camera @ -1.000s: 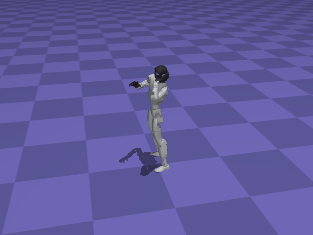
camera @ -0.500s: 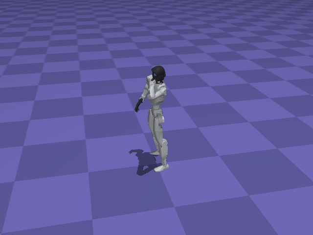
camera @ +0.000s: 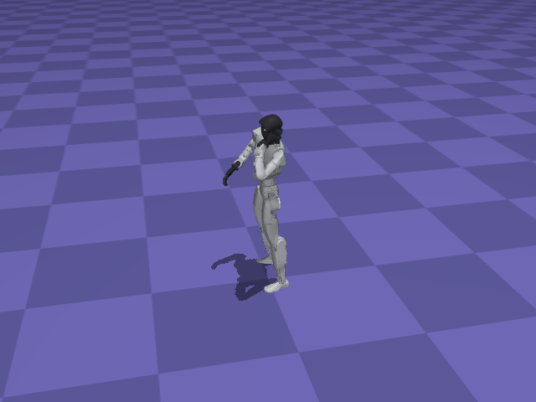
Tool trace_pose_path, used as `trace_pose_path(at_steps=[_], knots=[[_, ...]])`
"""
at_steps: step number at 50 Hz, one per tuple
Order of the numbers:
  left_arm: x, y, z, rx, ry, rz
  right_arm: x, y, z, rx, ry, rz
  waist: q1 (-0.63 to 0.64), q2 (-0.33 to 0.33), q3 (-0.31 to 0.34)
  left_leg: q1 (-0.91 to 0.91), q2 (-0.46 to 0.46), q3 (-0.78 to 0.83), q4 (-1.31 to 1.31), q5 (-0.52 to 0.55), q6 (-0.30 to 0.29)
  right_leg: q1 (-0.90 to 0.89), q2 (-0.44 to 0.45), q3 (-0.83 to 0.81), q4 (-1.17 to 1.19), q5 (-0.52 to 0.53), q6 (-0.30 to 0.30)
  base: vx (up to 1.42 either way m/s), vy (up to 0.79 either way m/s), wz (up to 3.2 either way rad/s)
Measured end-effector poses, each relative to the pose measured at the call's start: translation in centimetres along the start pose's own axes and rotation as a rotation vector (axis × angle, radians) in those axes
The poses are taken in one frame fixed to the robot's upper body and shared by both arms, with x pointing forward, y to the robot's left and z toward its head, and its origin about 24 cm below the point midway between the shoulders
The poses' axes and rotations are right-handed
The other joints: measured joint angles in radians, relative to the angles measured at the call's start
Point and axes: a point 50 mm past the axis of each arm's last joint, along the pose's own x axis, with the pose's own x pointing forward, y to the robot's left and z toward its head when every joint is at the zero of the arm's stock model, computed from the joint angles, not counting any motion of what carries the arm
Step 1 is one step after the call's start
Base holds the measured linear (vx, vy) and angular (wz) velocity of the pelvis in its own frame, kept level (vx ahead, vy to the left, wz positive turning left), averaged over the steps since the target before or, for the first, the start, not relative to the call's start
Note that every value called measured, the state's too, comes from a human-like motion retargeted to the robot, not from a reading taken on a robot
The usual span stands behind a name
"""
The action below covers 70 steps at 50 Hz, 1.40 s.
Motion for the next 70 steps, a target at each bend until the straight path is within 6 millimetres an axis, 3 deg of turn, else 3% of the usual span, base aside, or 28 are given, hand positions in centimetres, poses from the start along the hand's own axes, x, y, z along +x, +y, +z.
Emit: trace_pose_path(at_steps=[7,15,22,28,38,47,55,61,70], knots=[[0.1,0.0,0.0,-0.005,0.007,-0.028,-1.8,-0.3,-4.0,-0.041,0.189,-0.004,-0.039,0.042,-0.023,0.004,0.010,0.020,0.026,-0.016,0.001,0.000,0.005,0.019,0.005,-0.004,-0.005,0.00,0.00,0.00],[0.7,-0.1,-0.2,0.022,-0.029,-0.061,-4.3,1.1,-9.9,0.003,0.518,-0.035,-0.099,0.123,-0.064,-0.008,0.018,0.048,0.033,-0.017,0.006,-0.019,0.015,0.043,-0.008,-0.001,-0.011,0.00,-0.03,-0.13],[1.6,-0.7,0.0,0.062,-0.150,-0.132,-6.0,2.2,-12.2,0.048,0.654,-0.002,-0.134,0.199,-0.094,-0.023,0.024,0.056,0.023,-0.006,0.006,-0.036,0.025,0.048,-0.025,0.001,-0.016,-0.01,-0.05,-0.05],[2.0,-1.4,0.4,0.071,-0.256,-0.157,-5.4,3.1,-11.7,0.073,0.629,0.005,-0.132,0.224,-0.100,-0.030,0.022,0.049,0.003,0.012,0.001,-0.041,0.027,0.040,-0.035,0.000,-0.019,0.00,0.00,0.00],[1.7,-1.4,0.5,0.101,-0.286,-0.177,-0.9,3.4,-7.9,-0.018,0.447,0.039,-0.080,0.176,-0.086,-0.029,0.011,0.026,-0.012,0.030,0.005,-0.032,0.018,0.021,-0.034,-0.005,-0.022,0.00,0.00,0.00],[0.2,-0.8,0.6,0.080,-0.223,-0.326,2.4,0.0,-3.0,-0.115,0.210,-0.019,-0.019,0.098,-0.068,-0.022,0.015,-0.001,0.006,0.012,0.018,-0.011,0.015,0.000,-0.014,-0.009,-0.020,0.00,0.01,0.01],[-1.5,0.6,0.7,0.105,-0.152,-0.531,2.9,-3.8,-0.1,-0.120,0.063,-0.144,0.020,0.062,-0.036,-0.009,0.018,-0.013,0.021,-0.005,0.028,0.002,0.012,-0.007,0.013,-0.011,-0.011,0.01,0.06,0.05],[-2.5,1.7,1.1,0.120,-0.087,-0.629,1.9,-4.4,-0.5,-0.028,0.052,-0.221,0.027,0.071,-0.006,-0.008,0.012,-0.018,0.023,-0.006,0.027,0.004,0.006,-0.011,0.018,-0.008,-0.005,-0.01,0.03,0.01],[-2.7,1.5,1.2,0.127,-0.076,-0.609,-0.6,-0.8,-5.5,-0.068,0.266,-0.089,-0.023,0.131,-0.024,-0.019,-0.005,-0.040,0.000,0.018,0.003,0.008,-0.007,-0.036,0.003,-0.007,-0.017,-0.01,0.01,0.09]])
